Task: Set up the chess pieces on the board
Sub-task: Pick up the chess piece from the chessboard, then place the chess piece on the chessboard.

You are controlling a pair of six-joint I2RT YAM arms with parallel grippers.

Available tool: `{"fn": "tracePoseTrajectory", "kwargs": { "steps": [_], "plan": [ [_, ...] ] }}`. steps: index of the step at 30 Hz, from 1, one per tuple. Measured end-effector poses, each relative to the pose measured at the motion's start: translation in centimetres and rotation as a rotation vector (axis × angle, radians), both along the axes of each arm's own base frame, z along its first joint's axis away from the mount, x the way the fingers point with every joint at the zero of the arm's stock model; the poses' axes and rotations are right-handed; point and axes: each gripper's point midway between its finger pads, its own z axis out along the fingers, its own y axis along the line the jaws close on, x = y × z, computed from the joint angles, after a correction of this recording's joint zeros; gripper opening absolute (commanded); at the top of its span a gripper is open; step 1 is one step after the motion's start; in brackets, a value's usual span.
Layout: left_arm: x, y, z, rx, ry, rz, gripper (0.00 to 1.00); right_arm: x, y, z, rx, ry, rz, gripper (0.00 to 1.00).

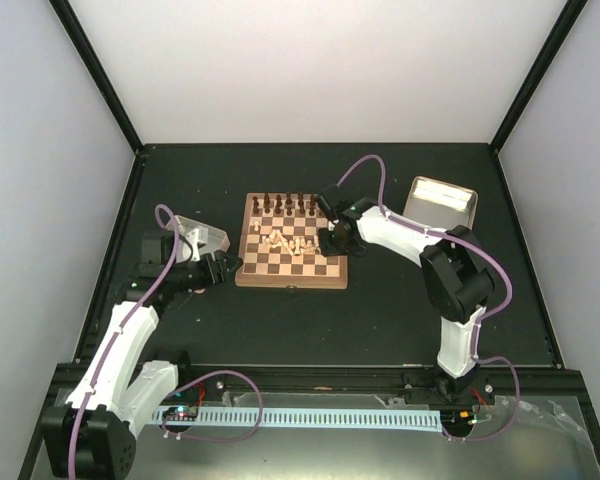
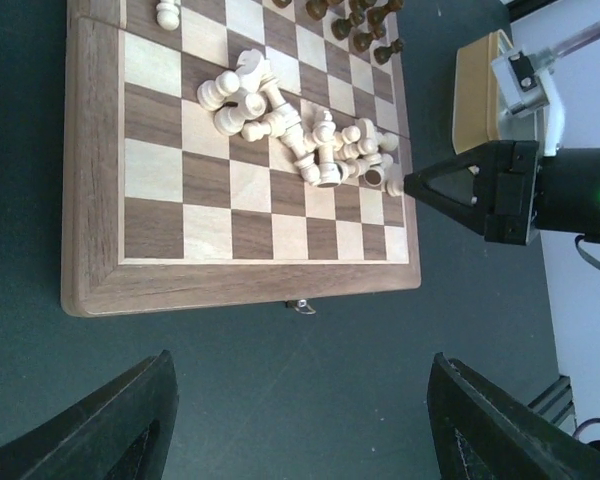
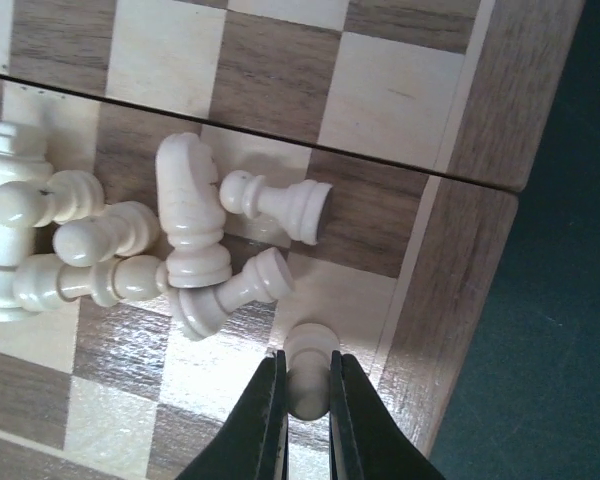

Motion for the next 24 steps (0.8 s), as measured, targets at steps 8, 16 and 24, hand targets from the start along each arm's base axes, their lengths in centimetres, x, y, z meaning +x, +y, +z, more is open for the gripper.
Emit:
{"fn": "tracePoseTrajectory", "kwargs": {
  "steps": [8,16,24],
  "plan": [
    [0.1,-0.1,-1.1,0.008,0.036,-0.011,0.71,-0.1,-0.5,-0.1,-0.036,0.004,0.009,0.02],
    [0.5,-0.1,-2.3,0.017,0.086,-0.010,0.71,-0.5,-0.5,-0.1,-0.042,0.019,0.047,0.03],
    [1.4,0.3,-3.8,0.068,0.135,0.014,0.71,-1.3,-0.1,-0.1,-0.015,0.046,0.073,0.09]
  ]
}}
